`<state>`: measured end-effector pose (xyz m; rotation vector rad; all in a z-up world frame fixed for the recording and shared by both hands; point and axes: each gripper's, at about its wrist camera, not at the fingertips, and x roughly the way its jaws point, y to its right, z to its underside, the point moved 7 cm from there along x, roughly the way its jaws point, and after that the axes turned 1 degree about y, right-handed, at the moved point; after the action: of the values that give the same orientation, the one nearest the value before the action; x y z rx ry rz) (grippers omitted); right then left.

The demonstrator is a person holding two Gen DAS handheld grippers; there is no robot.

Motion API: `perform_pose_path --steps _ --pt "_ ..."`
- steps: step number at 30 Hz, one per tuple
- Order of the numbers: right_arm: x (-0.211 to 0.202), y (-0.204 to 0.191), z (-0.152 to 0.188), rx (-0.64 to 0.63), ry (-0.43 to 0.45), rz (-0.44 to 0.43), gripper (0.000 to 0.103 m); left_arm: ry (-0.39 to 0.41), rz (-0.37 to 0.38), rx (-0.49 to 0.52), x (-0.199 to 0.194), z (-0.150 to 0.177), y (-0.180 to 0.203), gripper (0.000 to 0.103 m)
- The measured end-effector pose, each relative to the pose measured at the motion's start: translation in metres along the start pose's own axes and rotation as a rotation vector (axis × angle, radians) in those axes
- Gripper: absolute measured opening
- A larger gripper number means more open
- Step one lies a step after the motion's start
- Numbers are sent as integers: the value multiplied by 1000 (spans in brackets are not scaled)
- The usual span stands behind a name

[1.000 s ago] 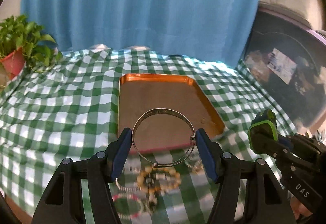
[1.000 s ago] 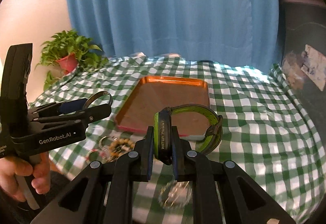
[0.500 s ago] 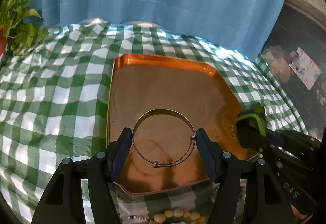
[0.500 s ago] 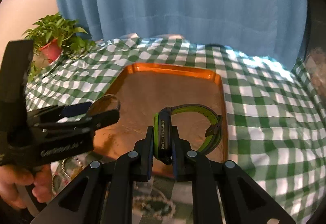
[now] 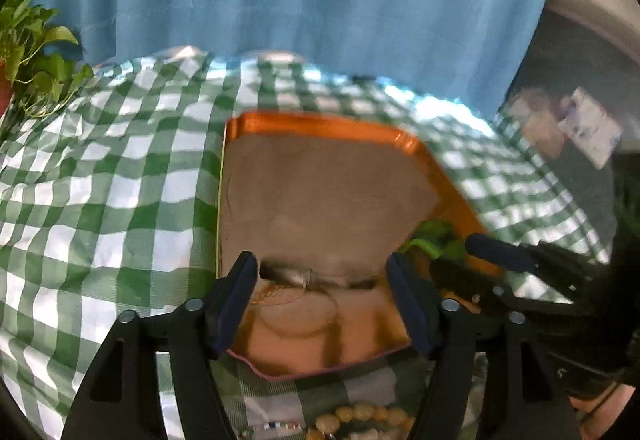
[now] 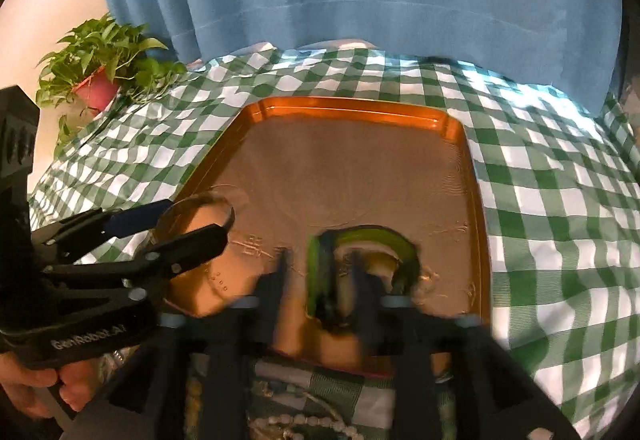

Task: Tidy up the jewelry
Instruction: 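Lower the bangle into the tray with the left tool while the right tool drops the watch there, then grasp the pink-white bead bracelet with the left tool while the right tool grasps the pearl clip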

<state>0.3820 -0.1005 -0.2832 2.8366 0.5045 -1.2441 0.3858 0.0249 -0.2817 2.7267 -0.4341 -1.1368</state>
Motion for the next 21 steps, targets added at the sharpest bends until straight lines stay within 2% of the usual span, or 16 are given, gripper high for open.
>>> perform_pose_path --steps 2,4,8,12,18,21 --pt "-14 -1 2 10 18 -16 53 35 16 11 -18 -1 1 87" --pt "-30 -1 10 7 25 -6 54 65 18 14 -38 0 -1 89" --pt "-68 5 33 20 41 50 63 71 24 -15 -69 8 -8 89" --pt "-106 13 67 85 65 67 88 61 18 -42 -95 38 -24 89" --pt "-135 0 108 108 64 60 88 31 -55 -88 -119 97 -51 89" --pt "-141 -12 120 93 56 47 88 12 -71 -69 -123 117 -51 88"
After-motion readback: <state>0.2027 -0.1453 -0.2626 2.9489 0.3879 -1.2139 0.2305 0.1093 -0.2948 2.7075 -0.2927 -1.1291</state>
